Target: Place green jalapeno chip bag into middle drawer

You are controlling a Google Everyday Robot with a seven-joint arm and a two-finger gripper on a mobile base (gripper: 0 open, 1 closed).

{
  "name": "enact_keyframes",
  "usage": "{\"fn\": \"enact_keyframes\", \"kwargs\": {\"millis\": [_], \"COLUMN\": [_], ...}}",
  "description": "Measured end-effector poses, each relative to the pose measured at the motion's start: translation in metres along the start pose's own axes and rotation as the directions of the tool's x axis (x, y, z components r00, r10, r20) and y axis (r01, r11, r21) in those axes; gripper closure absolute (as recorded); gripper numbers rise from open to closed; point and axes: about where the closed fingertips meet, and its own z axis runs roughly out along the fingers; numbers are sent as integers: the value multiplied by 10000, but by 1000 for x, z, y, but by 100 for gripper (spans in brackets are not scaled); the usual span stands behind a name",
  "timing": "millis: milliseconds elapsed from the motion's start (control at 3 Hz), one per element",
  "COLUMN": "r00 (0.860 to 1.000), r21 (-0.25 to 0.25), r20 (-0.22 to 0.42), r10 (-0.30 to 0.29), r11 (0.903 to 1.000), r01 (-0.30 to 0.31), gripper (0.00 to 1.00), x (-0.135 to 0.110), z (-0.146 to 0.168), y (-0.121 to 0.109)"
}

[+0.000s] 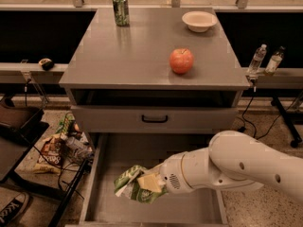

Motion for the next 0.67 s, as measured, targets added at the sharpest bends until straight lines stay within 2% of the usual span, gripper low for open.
{"fn": "enact_keyframes", "kwargs": {"millis": [333,667], "r00": [9984,9769], "r21": [-307,-468], "r20": [-28,36], "r10": [557,2135], "r11": [9980,9759], "r01": [-558,-2131], "gripper": [100,100], "x": [5,13], "z": [26,79], "y": [-21,-105]}}
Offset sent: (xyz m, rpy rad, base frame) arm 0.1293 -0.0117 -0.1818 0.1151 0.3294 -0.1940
